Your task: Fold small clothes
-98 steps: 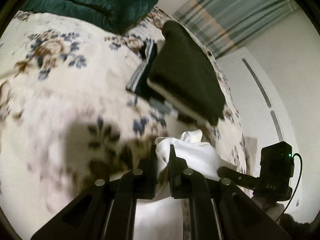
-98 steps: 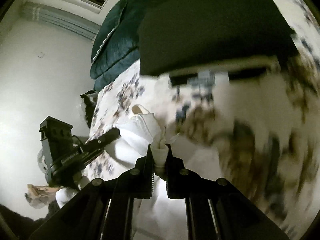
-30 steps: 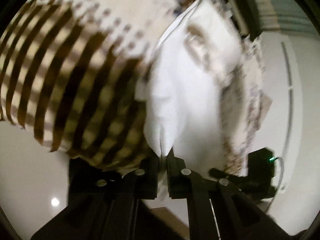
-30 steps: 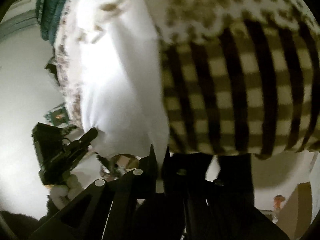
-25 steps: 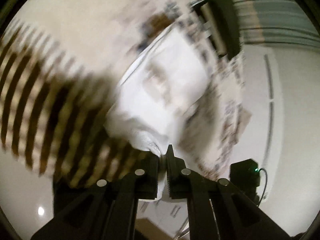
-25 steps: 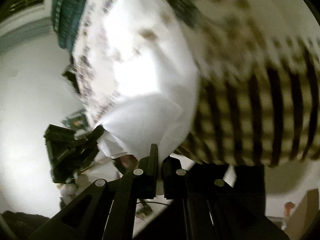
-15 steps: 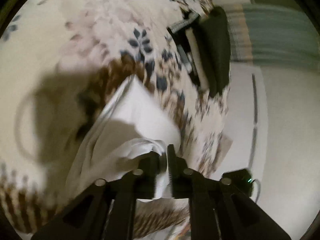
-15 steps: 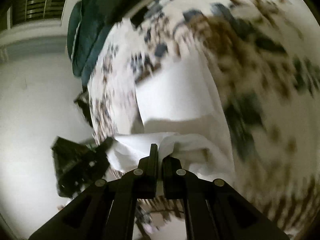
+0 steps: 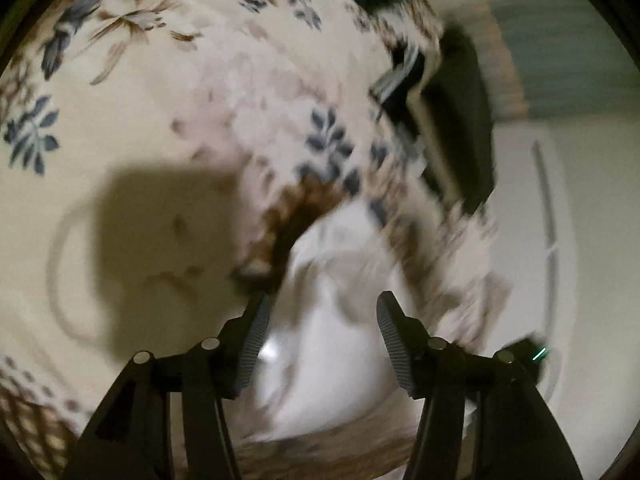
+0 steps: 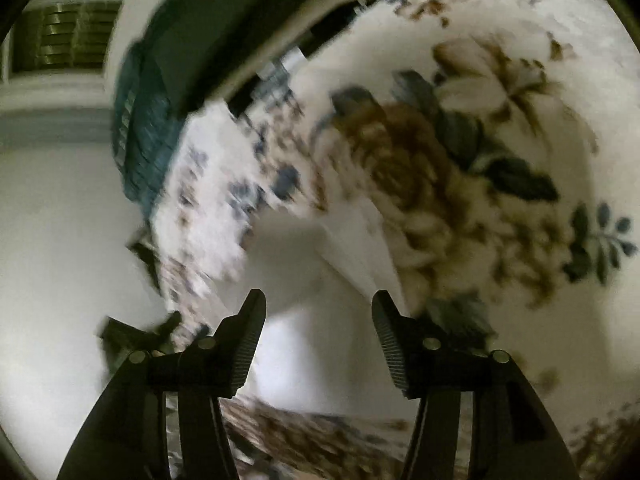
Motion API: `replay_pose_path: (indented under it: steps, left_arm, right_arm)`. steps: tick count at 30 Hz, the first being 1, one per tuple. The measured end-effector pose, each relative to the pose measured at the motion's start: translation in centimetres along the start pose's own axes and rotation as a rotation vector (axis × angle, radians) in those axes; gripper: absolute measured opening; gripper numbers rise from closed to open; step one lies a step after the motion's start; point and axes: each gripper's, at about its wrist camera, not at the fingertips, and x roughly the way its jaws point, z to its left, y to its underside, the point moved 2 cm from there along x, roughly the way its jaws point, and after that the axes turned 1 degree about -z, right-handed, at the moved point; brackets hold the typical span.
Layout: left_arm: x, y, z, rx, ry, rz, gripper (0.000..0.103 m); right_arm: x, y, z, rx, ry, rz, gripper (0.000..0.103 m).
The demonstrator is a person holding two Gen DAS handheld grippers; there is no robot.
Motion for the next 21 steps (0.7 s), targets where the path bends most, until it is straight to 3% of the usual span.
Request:
replay_pose_path:
  steps: [5, 10, 14, 19, 21]
  left_arm:
    - [4.5, -0.3, -2.4, 0.169, -0.116, 0.085, 0.053]
    - [7.8, -6.9, -3.0, 0.154, -0.142, 0.049, 0.053]
    - [5.8, -8.5, -2.6, 0.131, -0.088, 0.026, 0.053]
    - [7.6, -5.6, -0.9, 0.080, -0.042, 0.143, 0.053]
    - [8.7, -4.8, -0.9, 0.083, -0.052, 0.139, 0.044]
  right_arm:
    - [3.6, 0.5, 1.6, -0.168, 0.176, 0.088, 0.058]
    - [5.4, -4.5, 2.0, -0.095, 0.271, -0.056, 0.058]
    - [3.5, -6.5, 1.7, -0.045, 0.237, -0.098, 0.057]
    - [3.0, -5.9, -1.2, 0.028, 0.143, 0.003, 0.058]
    - [3.9, -5.5, -2.6, 0.093, 0.074, 0.039, 0.058]
